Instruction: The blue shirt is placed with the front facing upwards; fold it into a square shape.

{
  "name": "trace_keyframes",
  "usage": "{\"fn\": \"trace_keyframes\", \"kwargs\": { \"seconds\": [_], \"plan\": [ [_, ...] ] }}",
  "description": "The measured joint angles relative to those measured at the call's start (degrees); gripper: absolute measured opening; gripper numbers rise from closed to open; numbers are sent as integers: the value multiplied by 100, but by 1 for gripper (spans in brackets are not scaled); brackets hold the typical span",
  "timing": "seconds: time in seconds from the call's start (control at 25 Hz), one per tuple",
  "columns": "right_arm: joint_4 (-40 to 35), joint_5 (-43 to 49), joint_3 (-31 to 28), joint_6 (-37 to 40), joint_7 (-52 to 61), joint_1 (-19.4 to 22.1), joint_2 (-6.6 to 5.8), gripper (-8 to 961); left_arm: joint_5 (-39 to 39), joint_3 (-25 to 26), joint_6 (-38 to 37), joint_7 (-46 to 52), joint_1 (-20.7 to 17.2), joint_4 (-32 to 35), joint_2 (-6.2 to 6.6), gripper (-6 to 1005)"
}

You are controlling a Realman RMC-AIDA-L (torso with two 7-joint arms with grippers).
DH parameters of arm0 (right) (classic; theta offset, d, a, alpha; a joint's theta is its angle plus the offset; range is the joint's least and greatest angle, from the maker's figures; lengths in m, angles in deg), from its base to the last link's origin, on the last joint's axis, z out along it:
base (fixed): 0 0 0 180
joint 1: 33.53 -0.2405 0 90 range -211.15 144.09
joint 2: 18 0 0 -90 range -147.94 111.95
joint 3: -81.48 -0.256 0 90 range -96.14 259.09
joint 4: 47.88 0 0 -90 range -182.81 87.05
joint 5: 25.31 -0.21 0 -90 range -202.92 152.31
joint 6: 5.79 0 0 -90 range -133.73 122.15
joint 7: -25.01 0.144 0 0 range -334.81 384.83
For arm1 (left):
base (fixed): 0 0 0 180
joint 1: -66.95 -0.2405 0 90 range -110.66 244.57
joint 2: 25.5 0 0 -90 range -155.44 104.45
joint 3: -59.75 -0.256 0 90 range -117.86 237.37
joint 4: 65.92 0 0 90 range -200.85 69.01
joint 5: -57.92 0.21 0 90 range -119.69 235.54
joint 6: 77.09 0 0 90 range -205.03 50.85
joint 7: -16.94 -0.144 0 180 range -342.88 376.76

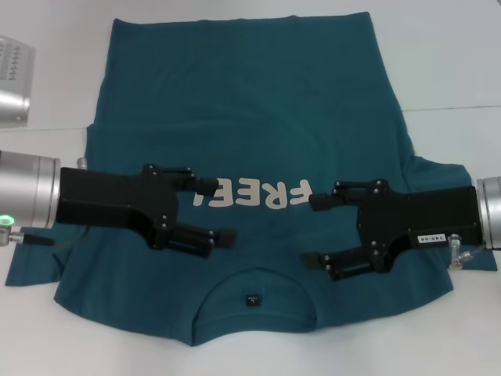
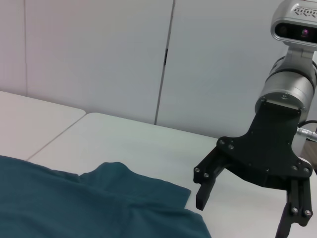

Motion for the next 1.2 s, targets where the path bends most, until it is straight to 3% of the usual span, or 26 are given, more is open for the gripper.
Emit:
{"fn": "trace_keyframes", "kwargs": {
  "seconds": [0.68,1.04,1.2],
  "plan": [
    [48,-70,-87,-38,51,33,0,930,115,37,-175,-14,-6,-1,-51,934],
    [146,-284,-914,-980,979,30,-43,930,132,49,188,-3,-6,-9,-180,934],
    [118,-118,-1452,-1227,1390,30,-70,930,140,54,387,-5,-11,-9,-299,934]
  ]
}}
